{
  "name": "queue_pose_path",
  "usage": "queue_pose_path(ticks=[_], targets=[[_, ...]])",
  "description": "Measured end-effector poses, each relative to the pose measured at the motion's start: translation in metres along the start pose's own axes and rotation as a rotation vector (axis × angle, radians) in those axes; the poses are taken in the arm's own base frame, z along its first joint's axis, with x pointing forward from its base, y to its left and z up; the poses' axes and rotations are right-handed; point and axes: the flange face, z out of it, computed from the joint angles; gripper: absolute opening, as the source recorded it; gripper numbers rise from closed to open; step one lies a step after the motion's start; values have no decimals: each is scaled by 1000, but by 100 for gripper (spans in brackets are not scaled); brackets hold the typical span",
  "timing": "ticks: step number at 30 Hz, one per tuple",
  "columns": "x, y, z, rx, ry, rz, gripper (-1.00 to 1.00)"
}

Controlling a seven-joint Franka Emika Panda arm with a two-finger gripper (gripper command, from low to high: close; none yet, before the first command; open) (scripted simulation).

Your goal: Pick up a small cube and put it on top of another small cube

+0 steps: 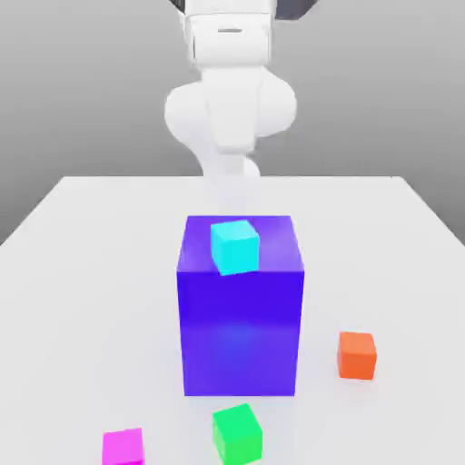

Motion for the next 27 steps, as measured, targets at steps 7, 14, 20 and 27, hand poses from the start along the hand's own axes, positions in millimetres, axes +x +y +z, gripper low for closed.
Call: queue_pose_path(ticks=[7,14,20,27], targets=[[-3,-7,77,35,-33,-116,-100],[-3,-7,78,36,-35,-117,-100],[9,-3,25,55,-27,-129,-100],[78,5,58,150,4,-192,-100]])
